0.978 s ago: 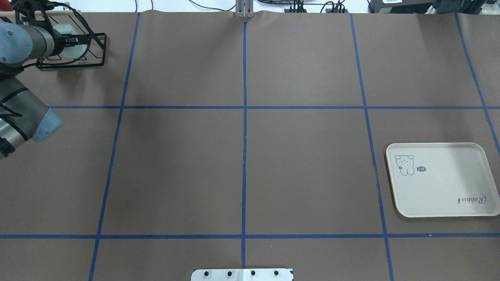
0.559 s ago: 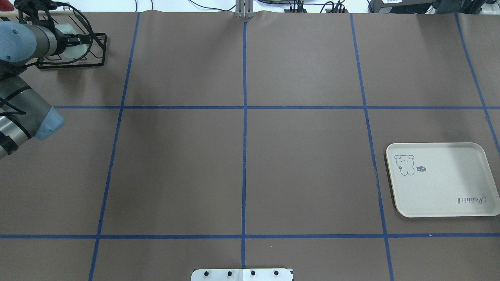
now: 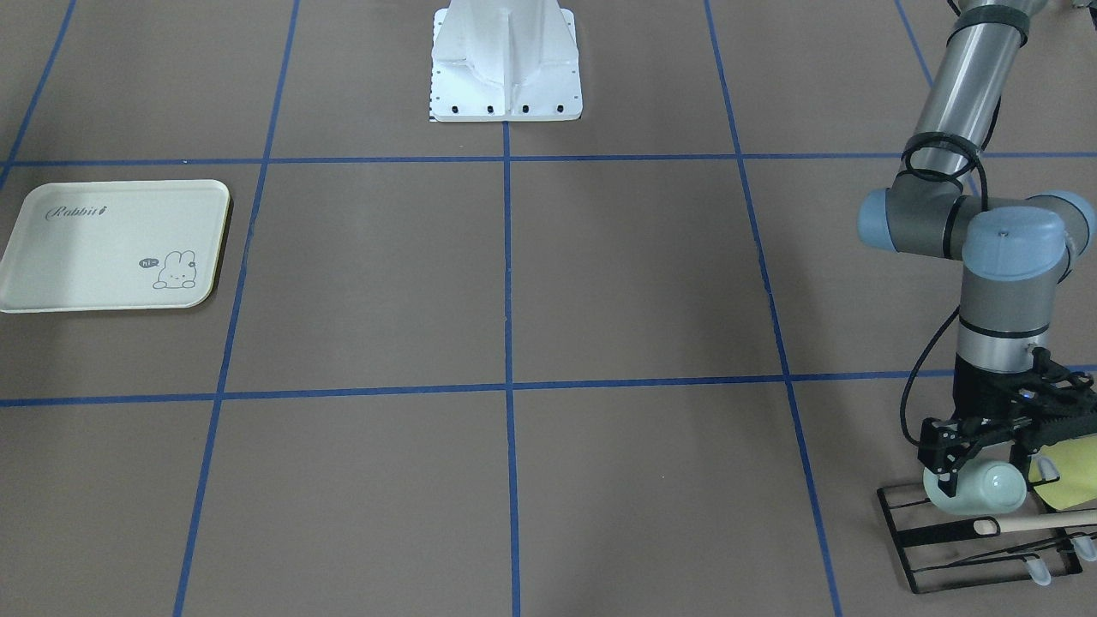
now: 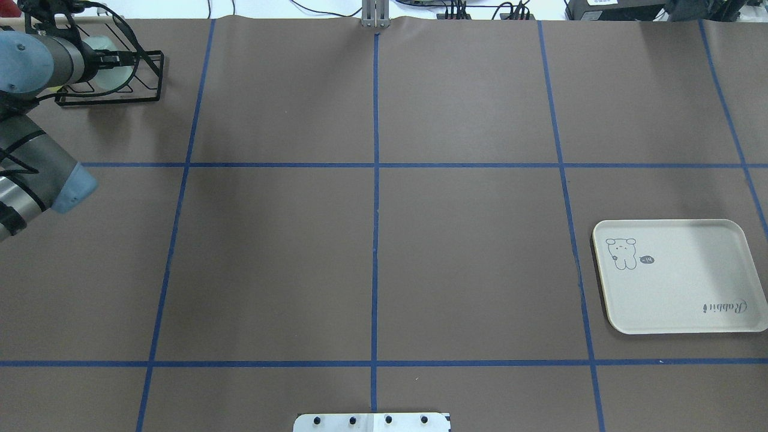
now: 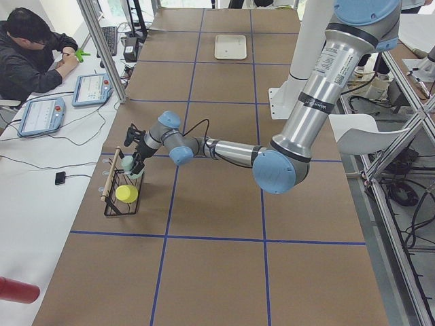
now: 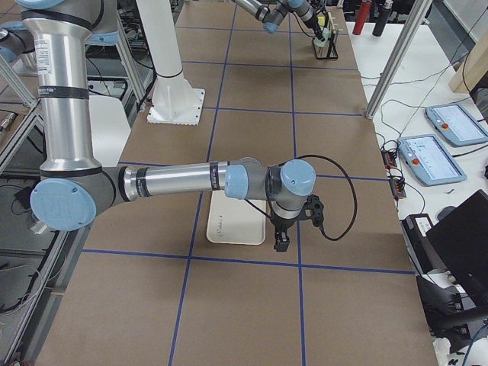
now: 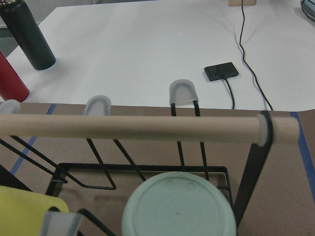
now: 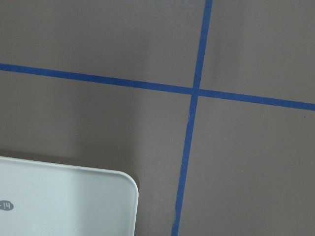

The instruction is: Left arm grabs green cup and hands to right arm on tray

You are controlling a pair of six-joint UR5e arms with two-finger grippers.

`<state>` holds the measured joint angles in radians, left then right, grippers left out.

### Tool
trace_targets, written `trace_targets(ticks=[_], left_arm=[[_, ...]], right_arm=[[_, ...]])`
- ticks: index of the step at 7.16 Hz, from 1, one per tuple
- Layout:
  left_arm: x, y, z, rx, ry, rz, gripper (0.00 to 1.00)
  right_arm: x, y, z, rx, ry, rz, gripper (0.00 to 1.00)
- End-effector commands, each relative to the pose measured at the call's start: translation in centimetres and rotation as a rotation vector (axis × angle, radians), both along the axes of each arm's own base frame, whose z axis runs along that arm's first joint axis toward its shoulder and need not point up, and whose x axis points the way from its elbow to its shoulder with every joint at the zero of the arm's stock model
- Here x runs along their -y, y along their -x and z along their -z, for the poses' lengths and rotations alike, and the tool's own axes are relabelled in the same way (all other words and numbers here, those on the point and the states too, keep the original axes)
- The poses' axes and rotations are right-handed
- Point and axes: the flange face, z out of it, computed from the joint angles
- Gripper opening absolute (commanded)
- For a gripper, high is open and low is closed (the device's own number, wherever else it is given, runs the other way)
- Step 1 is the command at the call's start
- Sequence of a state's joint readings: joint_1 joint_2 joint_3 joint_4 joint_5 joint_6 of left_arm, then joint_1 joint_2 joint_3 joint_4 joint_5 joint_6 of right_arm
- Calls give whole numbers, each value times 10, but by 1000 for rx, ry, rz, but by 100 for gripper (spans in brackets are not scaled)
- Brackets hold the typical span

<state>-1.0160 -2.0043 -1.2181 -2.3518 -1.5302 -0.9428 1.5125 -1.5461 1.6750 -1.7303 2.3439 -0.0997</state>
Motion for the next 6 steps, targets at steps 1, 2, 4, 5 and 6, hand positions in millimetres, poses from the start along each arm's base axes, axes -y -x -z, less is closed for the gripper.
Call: trace_targets(ticks=[1, 2, 4, 5, 6], left_arm=[[3, 7, 0, 27, -13, -6, 91], [4, 7, 1, 24, -13, -4, 89], [4, 7, 1, 17, -11, 2, 82], [4, 7, 1, 16, -11, 3, 79], [4, 7, 3, 14, -12, 4, 76]], right_arm=[[0, 0, -1, 0, 3, 0, 99], [0, 0, -1, 0, 2, 0, 99], [0, 0, -1, 0, 2, 0, 99], [0, 0, -1, 0, 2, 0, 99], [0, 0, -1, 0, 2, 0, 99]])
